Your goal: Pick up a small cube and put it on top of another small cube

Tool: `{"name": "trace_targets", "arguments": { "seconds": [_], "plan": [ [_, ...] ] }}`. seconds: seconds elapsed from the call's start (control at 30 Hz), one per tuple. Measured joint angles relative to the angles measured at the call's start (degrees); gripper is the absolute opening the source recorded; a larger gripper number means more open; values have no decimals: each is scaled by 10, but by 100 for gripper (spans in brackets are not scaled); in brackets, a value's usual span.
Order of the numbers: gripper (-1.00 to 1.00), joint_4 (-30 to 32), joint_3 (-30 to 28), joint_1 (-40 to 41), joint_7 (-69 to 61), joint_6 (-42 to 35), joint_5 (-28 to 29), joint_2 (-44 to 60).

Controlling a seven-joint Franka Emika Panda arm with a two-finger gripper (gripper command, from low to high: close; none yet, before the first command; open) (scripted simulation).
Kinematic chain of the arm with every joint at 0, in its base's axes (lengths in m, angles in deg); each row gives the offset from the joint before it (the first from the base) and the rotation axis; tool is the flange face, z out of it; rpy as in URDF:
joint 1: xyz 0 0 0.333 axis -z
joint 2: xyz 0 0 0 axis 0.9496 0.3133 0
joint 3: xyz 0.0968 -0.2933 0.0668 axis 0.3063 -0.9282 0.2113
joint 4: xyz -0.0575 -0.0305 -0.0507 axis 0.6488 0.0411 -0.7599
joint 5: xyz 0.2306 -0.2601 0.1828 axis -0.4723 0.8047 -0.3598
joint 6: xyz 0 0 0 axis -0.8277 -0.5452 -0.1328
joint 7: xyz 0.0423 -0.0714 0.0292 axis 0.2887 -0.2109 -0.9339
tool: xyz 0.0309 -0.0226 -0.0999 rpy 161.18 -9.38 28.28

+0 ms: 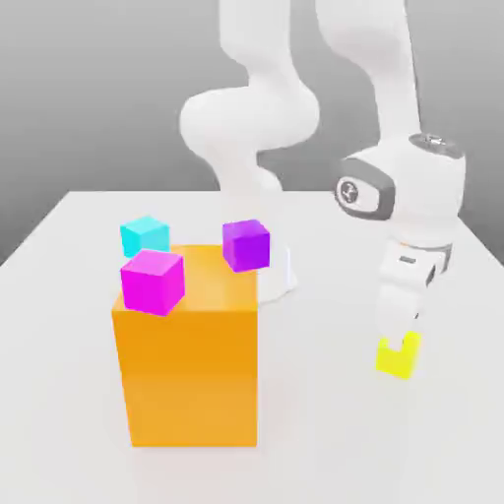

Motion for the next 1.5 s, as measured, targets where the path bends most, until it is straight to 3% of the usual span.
{"name": "trace_targets", "arguments": {
  "seconds": [0.03,0.07,0.33,0.43,0.57,0.77,1.23,1.3,1.4,1.43,1.5],
  "plan": [
    [0,-4,-22,-21,7,17,8,21],
    [-100,-7,-38,-34,15,31,18,38],
    [-100,-5,-29,-25,14,22,18,27],
    [-100,6,14,4,-25,-23,-34,-29],
    [-100,17,22,-4,-78,-92,-104,-110],
    [-100,-51,-54,62,-173,-236,-98,-189],
    [-100,-236,-243,260,-376,-580,-12,-355],
    [-100,-237,-262,275,-391,-587,-3,-361],
    [-100,-198,-276,281,-398,-528,2,-341],
    [100,-191,-277,282,-399,-517,2,-336],
    [100,-191,-277,282,-399,-517,2,-336]
  ]
}}
